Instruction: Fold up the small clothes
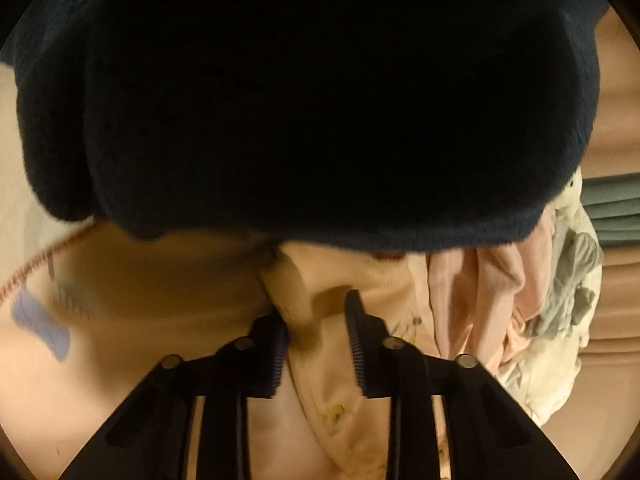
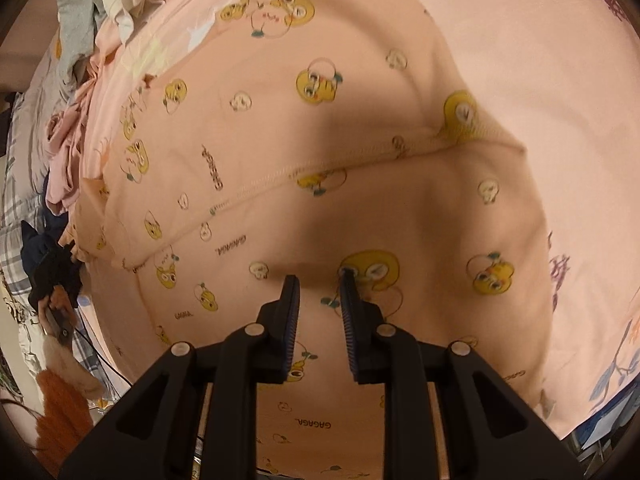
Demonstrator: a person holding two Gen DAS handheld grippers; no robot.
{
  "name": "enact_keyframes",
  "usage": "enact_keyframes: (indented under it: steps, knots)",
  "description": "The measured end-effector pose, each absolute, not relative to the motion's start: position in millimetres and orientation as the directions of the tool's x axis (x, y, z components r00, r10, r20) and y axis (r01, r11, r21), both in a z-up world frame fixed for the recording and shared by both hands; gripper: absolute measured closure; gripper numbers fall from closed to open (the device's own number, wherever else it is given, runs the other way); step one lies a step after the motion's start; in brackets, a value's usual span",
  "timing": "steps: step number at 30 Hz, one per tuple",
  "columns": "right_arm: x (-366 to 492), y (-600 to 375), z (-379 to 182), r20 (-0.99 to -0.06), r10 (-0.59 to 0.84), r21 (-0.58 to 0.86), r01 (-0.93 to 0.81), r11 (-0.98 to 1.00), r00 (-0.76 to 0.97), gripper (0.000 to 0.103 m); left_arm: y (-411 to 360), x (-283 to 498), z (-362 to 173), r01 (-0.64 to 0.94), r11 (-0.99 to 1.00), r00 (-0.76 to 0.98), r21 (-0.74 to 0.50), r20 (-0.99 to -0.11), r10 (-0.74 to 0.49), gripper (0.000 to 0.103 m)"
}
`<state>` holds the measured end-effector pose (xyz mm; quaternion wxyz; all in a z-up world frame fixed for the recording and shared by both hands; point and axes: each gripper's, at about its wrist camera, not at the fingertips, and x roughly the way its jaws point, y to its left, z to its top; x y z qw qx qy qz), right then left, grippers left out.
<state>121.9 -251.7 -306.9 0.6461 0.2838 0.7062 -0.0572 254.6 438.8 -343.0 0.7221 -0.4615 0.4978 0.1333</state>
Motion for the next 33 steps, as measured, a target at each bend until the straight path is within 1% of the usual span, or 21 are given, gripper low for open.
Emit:
enact_keyframes:
  steps: [1,3,5,7,10,13,15,18,22,24,26,27,29,31,32,33]
  knots:
    - [118.5,-252.9,-307.9,-0.944,0.331,0.287,0.481,0.829,-0.007,0.081,438.1,256.1,-342.9,-0.65,0.563,0.453,-0.51,-0.855,-0.251,0.094]
    - [115.7,-250.9,-311.9,-0.943,0.331,0.28,0.487,0.827,-0.021,0.081,435.6,255.5,-338.8,-0.637,0.595,0.437,-0.49,-0.866,-0.244,0.095]
    - [113.4,-248.5,-311.9,-0.944,0.329,0.277,0.489,0.827,-0.021,0.081,427.3,255.7,-325.6,-0.635,0.636,0.423,-0.438,-0.887,-0.188,0.098]
    - [113.1,-247.3,-308.5,-0.941,0.339,0.29,0.489,0.822,-0.011,0.081,412.1,256.8,-307.3,-0.592,0.699,0.422,-0.402,-0.893,-0.156,0.098]
    - [114.3,-248.0,-300.2,-0.936,0.351,0.314,0.487,0.815,0.017,0.081,383.4,253.7,-268.4,-0.516,0.744,0.471,-0.423,-0.866,-0.166,0.098]
    - [117.0,-251.7,-289.2,-0.928,0.369,0.349,0.485,0.802,0.058,0.081,349.8,248.0,-228.8,-0.46,0.789,0.52,-0.408,-0.844,-0.133,0.098]
    - [118.4,-253.7,-283.4,-0.921,0.382,0.372,0.476,0.797,0.08,0.081,333.0,231.4,-197.3,-0.423,0.793,0.576,-0.438,-0.806,-0.137,0.098]
    - [117.4,-259.2,-274.7,-0.915,0.391,0.392,0.452,0.801,0.1,0.081,320.6,201.8,-157.2,-0.413,0.768,0.657,-0.49,-0.744,-0.121,0.098]
    - [105.9,-277.8,-263.0,-0.903,0.406,0.421,0.467,0.778,0.138,0.081,310.0,168.5,-112.9,-0.423,0.776,0.694,-0.468,-0.718,-0.054,0.098]
    - [100.2,-286.2,-258.0,-0.899,0.411,0.431,0.476,0.767,0.152,0.081,295.7,154.0,-95.5,-0.395,0.778,0.719,-0.488,-0.691,-0.068,0.098]
    - [94.9,-295.2,-252.3,-0.9,0.405,0.429,0.478,0.766,0.158,0.081,271.6,158.8,-88.8,-0.376,0.805,0.72,-0.459,-0.691,-0.057,0.098]
    - [92.0,-300.6,-249.3,-0.9,0.404,0.429,0.478,0.766,0.161,0.081,254.2,158.8,-79.1,-0.365,0.833,0.72,-0.415,-0.693,-0.03,0.098]
    - [86.8,-312.2,-242.7,-0.898,0.404,0.436,0.477,0.763,0.174,0.081,227.0,165.3,-68.7,-0.337,0.867,0.724,-0.366,-0.69,-0.01,0.098]
    - [81.5,-325.8,-236.7,-0.896,0.399,0.442,0.481,0.757,0.194,0.081,203.8,170.7,-67.1,-0.279,0.889,0.729,-0.364,-0.683,-0.051,0.098]
    - [79.5,-331.4,-234.8,-0.895,0.397,0.444,0.485,0.754,0.202,0.081,179.9,175.0,-66.7,-0.225,0.896,0.726,-0.384,-0.679,-0.108,0.098]
    - [77.0,-337.7,-233.1,-0.895,0.394,0.445,0.489,0.75,0.21,0.081,164.9,179.8,-69.1,-0.195,0.9,0.721,-0.39,-0.679,-0.138,0.098]
